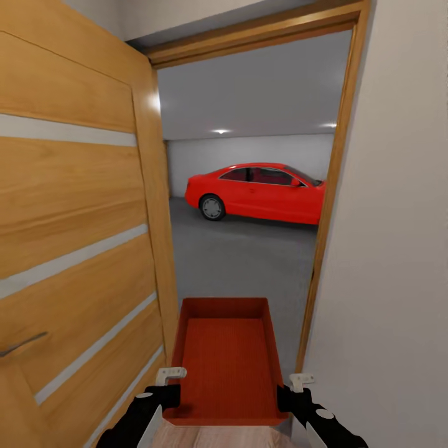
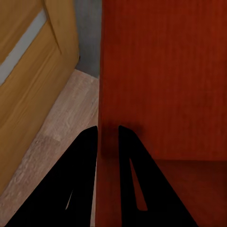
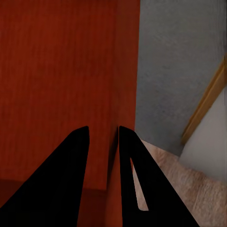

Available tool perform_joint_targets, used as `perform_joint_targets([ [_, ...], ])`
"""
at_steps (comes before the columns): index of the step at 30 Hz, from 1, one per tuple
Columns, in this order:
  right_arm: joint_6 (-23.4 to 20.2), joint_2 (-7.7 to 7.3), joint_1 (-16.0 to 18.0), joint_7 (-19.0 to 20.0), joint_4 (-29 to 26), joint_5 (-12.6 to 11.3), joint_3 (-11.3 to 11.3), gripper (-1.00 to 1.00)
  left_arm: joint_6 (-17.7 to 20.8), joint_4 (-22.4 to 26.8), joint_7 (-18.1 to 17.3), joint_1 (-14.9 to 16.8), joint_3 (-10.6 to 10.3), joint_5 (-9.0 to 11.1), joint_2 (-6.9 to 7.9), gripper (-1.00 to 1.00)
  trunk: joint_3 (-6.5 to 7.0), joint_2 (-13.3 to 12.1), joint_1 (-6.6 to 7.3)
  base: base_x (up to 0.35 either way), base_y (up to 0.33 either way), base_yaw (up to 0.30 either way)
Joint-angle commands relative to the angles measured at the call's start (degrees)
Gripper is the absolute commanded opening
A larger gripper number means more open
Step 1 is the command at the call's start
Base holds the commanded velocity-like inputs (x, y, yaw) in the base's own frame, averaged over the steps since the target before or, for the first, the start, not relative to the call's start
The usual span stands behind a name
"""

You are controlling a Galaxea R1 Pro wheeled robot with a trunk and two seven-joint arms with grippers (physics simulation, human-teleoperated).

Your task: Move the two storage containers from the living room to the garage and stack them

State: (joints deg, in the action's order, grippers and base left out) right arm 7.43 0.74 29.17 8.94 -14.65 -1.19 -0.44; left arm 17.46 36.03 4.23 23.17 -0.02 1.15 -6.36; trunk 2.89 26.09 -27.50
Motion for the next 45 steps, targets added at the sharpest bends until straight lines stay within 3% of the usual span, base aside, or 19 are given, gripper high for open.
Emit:
perform_joint_targets([
  [1,0.2,-0.03,0.0,0.5,0.0,-0.5,2.0,-1.0,0.4,0.1,0.3,0.0,1.1,-0.5,3.02,-1.0,0.01,0.0,-0.04,0.199,0.27,-0.287],
  [27,0.2,-0.03,0.0,0.5,0.0,-0.5,2.0,-1.0,0.4,0.1,0.3,0.0,1.1,-0.5,3.02,-1.0,0.65,0.0,-0.04,0.209,0.246,-0.282],
  [45,0.2,-0.03,0.0,0.5,0.0,-0.5,2.0,-1.0,0.3,0.1,0.3,0.0,1.1,-0.5,2.96,-1.0,0.68,0.0,-0.04,0.017,0.015,-0.017],
])
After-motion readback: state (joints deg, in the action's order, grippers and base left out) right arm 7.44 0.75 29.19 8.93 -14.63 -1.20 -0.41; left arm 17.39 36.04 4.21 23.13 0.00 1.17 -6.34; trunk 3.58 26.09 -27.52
